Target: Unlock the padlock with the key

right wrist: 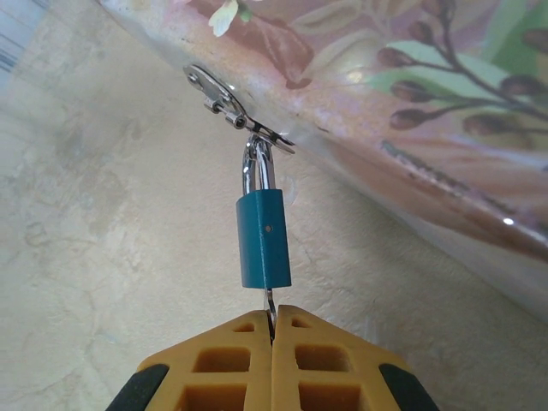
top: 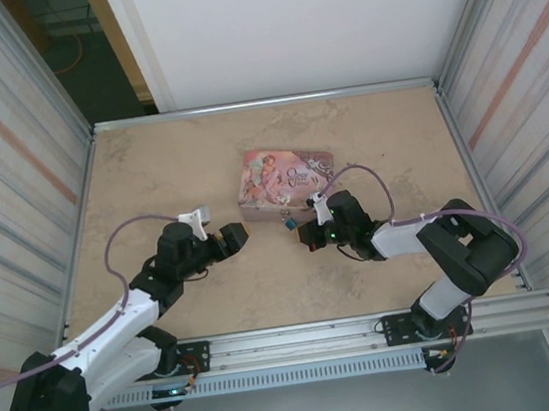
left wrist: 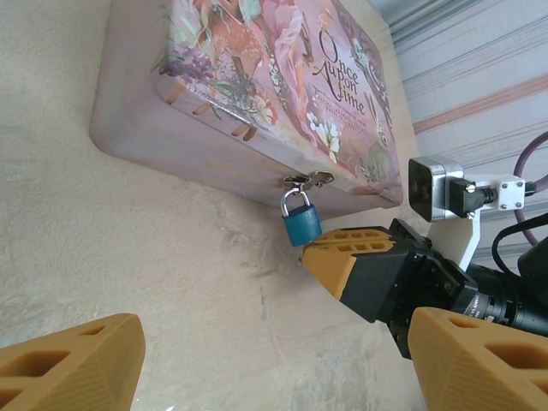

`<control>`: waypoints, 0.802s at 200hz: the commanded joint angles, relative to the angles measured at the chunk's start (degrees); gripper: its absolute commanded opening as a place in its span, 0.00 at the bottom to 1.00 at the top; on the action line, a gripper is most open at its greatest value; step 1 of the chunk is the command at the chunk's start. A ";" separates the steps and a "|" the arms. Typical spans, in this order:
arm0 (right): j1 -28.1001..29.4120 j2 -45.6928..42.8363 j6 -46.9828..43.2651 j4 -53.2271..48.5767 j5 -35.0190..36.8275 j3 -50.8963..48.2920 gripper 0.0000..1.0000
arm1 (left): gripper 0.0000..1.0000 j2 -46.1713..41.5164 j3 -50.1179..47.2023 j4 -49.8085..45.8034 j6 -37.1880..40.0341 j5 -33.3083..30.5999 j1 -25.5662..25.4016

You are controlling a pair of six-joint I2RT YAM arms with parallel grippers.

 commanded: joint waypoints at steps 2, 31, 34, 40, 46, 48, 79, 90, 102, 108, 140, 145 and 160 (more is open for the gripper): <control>-0.10 -2.72 4.73 -2.45 -3.67 2.77 0.00 | 0.80 0.29 -1.10 4.00 -2.87 1.31 0.18; 0.25 -3.17 7.16 -4.07 -4.19 3.58 0.00 | 0.80 1.37 -1.02 5.08 -3.78 2.19 0.18; 0.34 -3.29 7.12 -4.55 -3.88 3.71 0.00 | 0.80 1.47 -1.01 5.25 -3.72 2.27 0.18; 0.52 -3.46 7.07 -5.24 -3.34 3.85 0.00 | 0.80 1.68 -1.02 5.52 -3.78 2.48 0.18; 0.53 -3.71 7.07 -5.49 -3.08 3.82 0.00 | 0.80 1.86 -0.99 5.71 -3.79 2.46 0.18; 0.53 -3.76 7.12 -5.46 -3.06 3.84 0.00 | 0.80 1.96 -1.06 5.74 -3.83 2.50 0.18; 0.64 -4.39 7.34 -6.19 -2.65 3.68 0.00 | 0.80 3.50 -1.48 7.77 -6.12 2.95 0.18; 0.71 -4.46 7.34 -6.42 -2.80 3.74 0.00 | 0.80 4.42 -1.58 9.10 -6.97 3.59 0.18; 0.77 -4.53 7.34 -6.60 -2.65 3.67 0.00 | 0.80 5.49 -2.02 11.45 -7.76 4.29 0.18; 0.83 -4.52 7.34 -6.68 -2.69 3.78 0.00 | 0.79 6.11 -2.22 13.01 -8.11 4.55 0.18; 0.91 -4.91 7.43 -7.19 -2.34 3.97 0.00 | 0.77 10.66 -3.48 22.16 -10.55 7.16 0.61; 0.99 -4.98 7.49 -7.32 -2.29 3.94 0.00 | 0.76 11.55 -3.56 23.59 -11.00 7.61 0.62; 1.02 -5.13 7.60 -7.34 -2.21 3.98 0.00 | 0.75 14.18 -3.55 27.42 -12.26 8.95 0.70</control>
